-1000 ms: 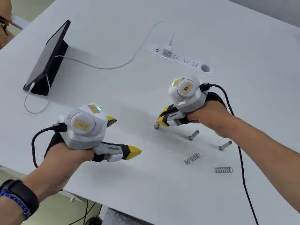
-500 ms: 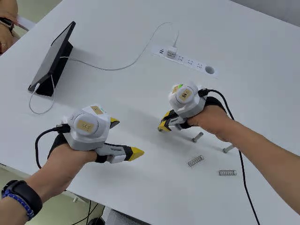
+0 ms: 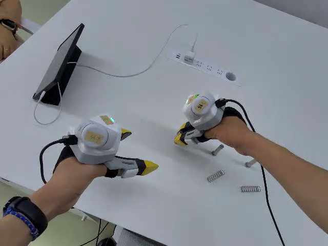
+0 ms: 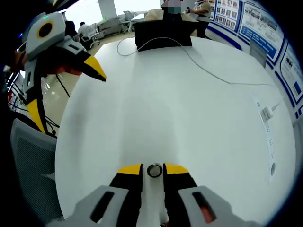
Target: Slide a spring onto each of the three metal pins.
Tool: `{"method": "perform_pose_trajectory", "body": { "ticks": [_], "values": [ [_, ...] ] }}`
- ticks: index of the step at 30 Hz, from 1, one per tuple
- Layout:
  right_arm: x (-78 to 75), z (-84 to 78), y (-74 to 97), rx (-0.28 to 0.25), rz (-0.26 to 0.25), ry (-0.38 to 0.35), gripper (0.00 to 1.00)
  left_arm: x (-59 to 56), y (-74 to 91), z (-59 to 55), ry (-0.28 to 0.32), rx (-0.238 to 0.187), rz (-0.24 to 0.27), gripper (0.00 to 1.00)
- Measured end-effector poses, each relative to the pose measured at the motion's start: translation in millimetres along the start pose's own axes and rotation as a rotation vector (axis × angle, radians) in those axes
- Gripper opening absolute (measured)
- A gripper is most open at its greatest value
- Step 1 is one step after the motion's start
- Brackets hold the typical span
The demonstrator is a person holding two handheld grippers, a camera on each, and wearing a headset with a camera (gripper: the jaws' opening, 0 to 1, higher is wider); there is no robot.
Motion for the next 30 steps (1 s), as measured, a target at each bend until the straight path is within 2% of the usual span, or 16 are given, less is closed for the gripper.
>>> {"method": "perform_pose_trajectory", "body": {
  "ticks": [5,18,25,30],
  "values": [
    [0.4,-3.6,4.7,-0.005,-0.008,0.008,0.27,-0.9,0.6,0.1,0.000,0.000,-0.001,0.72],
    [-2.9,-15.9,25.8,-0.064,-0.045,-0.056,0.50,-7.7,0.4,3.7,-0.009,-0.004,-0.007,0.72],
    [-1.3,-23.4,30.5,-0.135,-0.028,-0.174,0.55,-11.9,-0.6,4.4,-0.012,-0.004,-0.016,0.72],
    [-0.5,-29.3,35.9,-0.189,-0.039,-0.241,0.55,-13.4,0.3,5.2,-0.004,-0.010,-0.021,0.72]
  ]
}}
Point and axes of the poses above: the centre of the closed fingertips' face, and the gripper's own axes: y roughly backward along the fingers, x roughly to its left, z roughly out of its top, the point moved 6 cm from there along y, roughly backward along the fingers, and after that the axes turned 15 degrees about x, right-handed, at the moved point
